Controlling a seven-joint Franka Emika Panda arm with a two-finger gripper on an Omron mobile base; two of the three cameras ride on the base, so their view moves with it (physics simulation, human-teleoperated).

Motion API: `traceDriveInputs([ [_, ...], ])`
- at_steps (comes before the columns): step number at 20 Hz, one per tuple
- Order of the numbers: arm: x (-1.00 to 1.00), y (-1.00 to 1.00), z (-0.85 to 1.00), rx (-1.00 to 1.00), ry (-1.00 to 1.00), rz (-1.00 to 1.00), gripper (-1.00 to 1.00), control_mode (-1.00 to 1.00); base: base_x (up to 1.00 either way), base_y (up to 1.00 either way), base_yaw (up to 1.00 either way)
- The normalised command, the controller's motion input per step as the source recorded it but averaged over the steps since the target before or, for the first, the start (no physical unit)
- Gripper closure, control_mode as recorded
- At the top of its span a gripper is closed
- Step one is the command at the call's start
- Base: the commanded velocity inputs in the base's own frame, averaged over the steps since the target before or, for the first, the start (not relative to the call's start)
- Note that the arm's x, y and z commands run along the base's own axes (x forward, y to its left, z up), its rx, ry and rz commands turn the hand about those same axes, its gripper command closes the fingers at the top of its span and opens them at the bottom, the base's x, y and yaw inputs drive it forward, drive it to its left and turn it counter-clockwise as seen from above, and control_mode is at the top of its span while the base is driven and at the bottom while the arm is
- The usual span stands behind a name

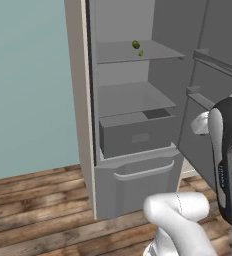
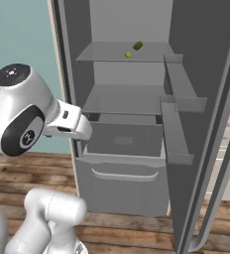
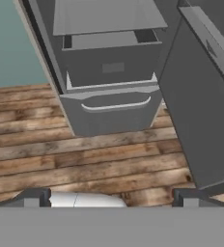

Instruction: Take the lemon wedge from the fridge and place it on the plate with fish on the dining counter.

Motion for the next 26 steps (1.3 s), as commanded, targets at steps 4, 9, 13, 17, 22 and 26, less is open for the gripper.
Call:
traceDriveInputs([
  [4,0.57,0.12,0.00,0.07,0.00,-0.04,-1.00,-1.00,0.00,0.00,0.00],
  [9,0.05,0.00,0.00,0.00,0.00,0.00,-1.00,-1.00,0.00,0.00,0.00],
  [13,0.00,0.00,0.00,0.00,0.00,0.00,-1.00,-1.00,0.00,0.00,0.00],
  [17,0.01,0.00,0.00,0.00,-0.03,0.00,-1.00,-1.00,0.00,0.00,0.00],
  [22,0.01,0.00,0.00,0.00,-0.26,0.00,-1.00,-1.00,0.00,0.00,0.00],
  [26,0.02,0.00,-0.01,0.00,-0.10,0.00,-1.00,-1.00,0.00,0.00,0.00],
])
